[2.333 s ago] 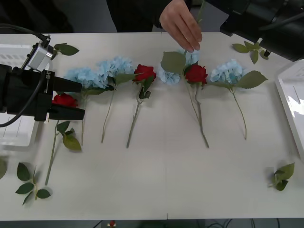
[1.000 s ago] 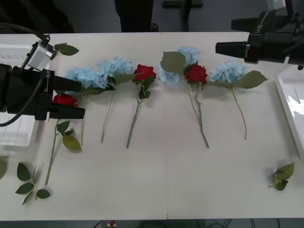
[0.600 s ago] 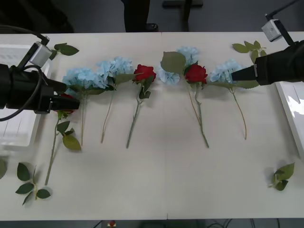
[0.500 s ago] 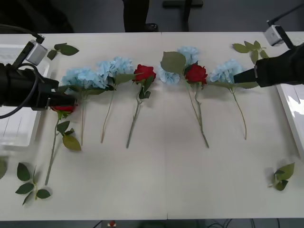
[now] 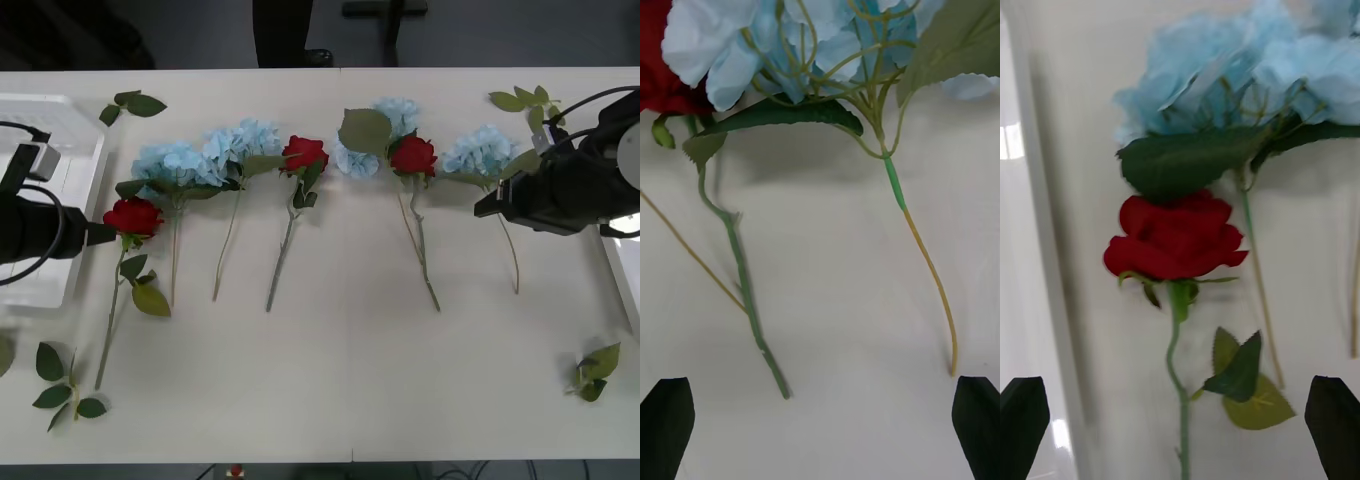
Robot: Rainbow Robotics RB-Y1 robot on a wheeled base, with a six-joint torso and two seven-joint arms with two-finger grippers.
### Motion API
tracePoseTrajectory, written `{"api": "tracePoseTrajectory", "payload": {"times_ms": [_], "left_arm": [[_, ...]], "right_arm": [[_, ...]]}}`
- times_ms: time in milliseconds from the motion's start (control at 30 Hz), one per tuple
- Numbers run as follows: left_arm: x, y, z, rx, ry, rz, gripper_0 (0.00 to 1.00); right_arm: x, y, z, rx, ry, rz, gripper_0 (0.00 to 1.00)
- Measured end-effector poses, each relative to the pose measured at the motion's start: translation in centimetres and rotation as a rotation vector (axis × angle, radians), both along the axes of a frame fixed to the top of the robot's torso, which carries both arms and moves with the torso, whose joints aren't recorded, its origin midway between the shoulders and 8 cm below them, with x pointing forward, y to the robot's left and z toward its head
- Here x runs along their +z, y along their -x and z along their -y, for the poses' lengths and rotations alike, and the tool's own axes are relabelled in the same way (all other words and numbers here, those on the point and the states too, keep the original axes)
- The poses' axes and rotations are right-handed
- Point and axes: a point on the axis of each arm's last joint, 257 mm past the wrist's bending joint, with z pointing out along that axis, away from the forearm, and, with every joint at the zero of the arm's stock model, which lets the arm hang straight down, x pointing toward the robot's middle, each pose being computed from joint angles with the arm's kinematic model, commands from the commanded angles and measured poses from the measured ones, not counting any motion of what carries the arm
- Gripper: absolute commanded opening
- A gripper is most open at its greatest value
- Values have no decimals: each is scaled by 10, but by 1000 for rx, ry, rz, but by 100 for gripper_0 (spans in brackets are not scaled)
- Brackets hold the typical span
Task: Place the red flowers into the right box and the blue flowers into the left box. If a person shows an open palm, hand one flower to the person first, then continue sorting.
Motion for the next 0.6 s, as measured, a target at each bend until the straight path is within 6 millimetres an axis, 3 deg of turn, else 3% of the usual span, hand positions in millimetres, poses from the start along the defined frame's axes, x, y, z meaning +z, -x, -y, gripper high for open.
{"api": "tracePoseTrajectory", "payload": {"times_ms": [167,300,467,600], "left_arm": [[-26,5,-8,10,-95,-38,100],[-42,4,-12,17,-131,-74,100],[-52,-21,-8,41,-127,-49,100],[-58,-35,-3,40,-117,-53,100]], "right_arm": [[-9,-12,8,-69,13,-8,100],[-20,-41,20,-117,38,16,100],[-42,-69,23,-122,90,48,100],[-56,-74,31,-116,154,43,100]]}}
